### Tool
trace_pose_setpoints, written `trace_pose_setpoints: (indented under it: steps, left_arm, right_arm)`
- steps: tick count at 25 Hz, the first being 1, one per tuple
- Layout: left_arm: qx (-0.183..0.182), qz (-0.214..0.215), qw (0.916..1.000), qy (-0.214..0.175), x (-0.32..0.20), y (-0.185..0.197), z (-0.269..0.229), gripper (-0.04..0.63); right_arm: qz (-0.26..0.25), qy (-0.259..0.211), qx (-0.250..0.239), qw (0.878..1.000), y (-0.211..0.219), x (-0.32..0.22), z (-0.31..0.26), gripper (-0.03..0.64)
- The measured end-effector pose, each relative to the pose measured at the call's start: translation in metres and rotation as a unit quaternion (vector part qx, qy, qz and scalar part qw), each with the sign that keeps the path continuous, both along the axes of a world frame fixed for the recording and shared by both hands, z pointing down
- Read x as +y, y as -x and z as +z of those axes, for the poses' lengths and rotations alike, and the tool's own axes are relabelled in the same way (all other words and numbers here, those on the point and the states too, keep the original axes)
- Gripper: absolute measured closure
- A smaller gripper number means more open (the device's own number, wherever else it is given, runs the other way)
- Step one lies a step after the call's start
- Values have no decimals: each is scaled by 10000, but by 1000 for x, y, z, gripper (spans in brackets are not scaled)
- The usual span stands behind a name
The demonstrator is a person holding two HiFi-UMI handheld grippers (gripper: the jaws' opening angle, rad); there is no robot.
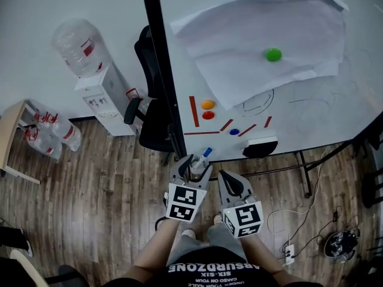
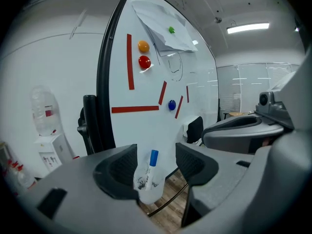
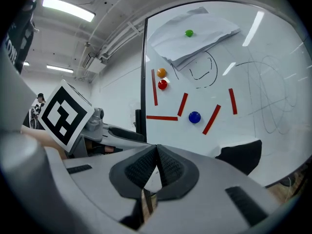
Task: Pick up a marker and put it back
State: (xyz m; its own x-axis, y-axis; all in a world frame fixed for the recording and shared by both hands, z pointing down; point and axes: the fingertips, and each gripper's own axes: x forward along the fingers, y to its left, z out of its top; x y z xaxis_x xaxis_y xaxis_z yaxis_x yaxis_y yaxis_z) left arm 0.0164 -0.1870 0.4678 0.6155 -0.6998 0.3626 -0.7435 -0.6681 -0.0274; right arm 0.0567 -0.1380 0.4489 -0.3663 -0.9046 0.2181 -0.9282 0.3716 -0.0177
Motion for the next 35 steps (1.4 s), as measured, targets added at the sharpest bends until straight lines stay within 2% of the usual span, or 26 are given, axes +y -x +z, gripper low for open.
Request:
trace_pose_setpoints:
  steps: [8,18,35]
  left_arm:
    - [-270,-162,9994,152,-16,-13,24,357]
    - [-767,-582,9949,296,-32,-23,43,357]
    - [-1221,-849,9868,636,-52,-31,76,371]
  right_arm:
    - [-167,20,14,9999,-13,-11,2,618]
    - [-387,29,27,9992,-22,-24,4,618]
    - [-650,106,-35,9978,-35,-54,12,618]
